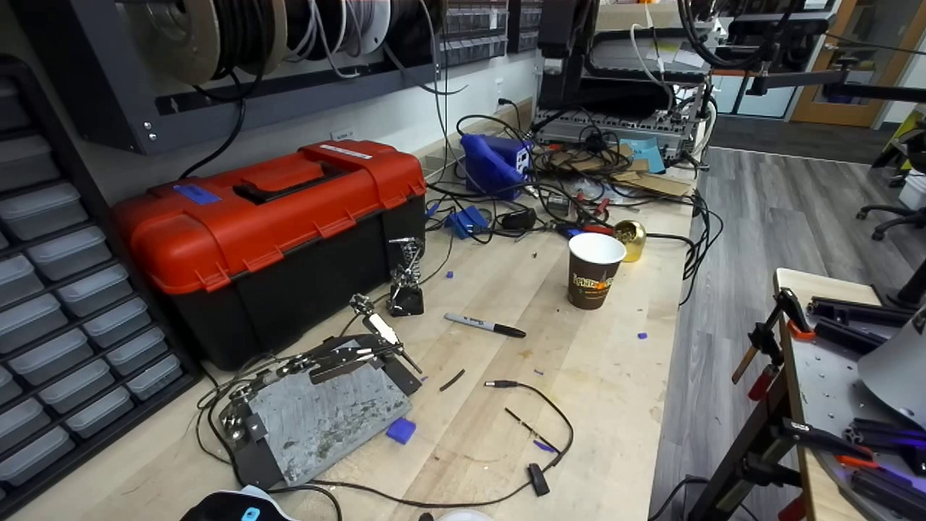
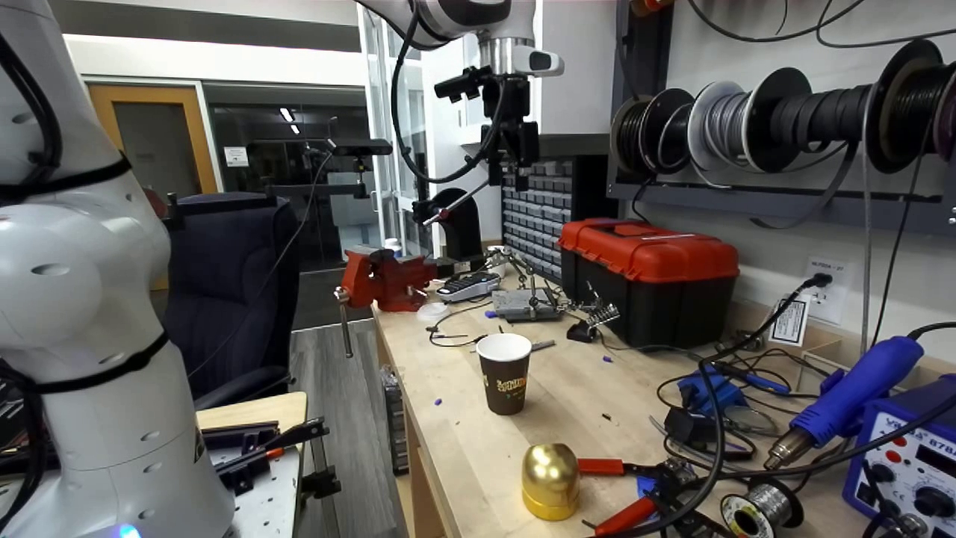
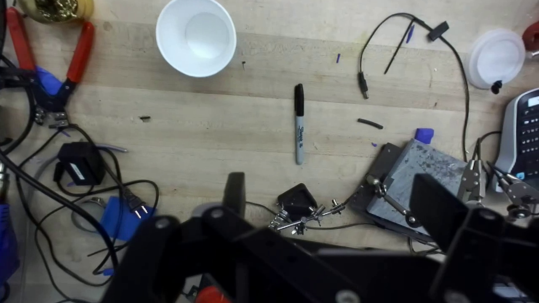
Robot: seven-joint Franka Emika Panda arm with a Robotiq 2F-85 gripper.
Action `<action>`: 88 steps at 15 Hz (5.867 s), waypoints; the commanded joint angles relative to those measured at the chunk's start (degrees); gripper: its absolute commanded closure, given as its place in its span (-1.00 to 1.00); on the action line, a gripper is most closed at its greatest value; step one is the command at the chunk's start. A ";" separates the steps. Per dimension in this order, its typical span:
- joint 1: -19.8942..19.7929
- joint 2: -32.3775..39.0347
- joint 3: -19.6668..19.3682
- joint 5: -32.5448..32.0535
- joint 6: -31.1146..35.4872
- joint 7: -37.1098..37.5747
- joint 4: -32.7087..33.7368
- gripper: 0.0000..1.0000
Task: Put the pen in the cup
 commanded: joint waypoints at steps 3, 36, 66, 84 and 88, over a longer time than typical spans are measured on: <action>0.82 7.94 -0.15 0.90 -2.54 4.91 7.78 -1.00; 2.97 29.96 -1.23 1.65 11.43 6.25 8.01 -1.00; 9.23 36.45 -5.23 -14.53 26.18 6.86 4.50 -1.00; 6.81 40.72 -2.62 -9.67 19.29 -3.99 11.73 -1.00; 6.44 42.85 -2.26 -8.22 15.12 -5.69 14.62 -1.00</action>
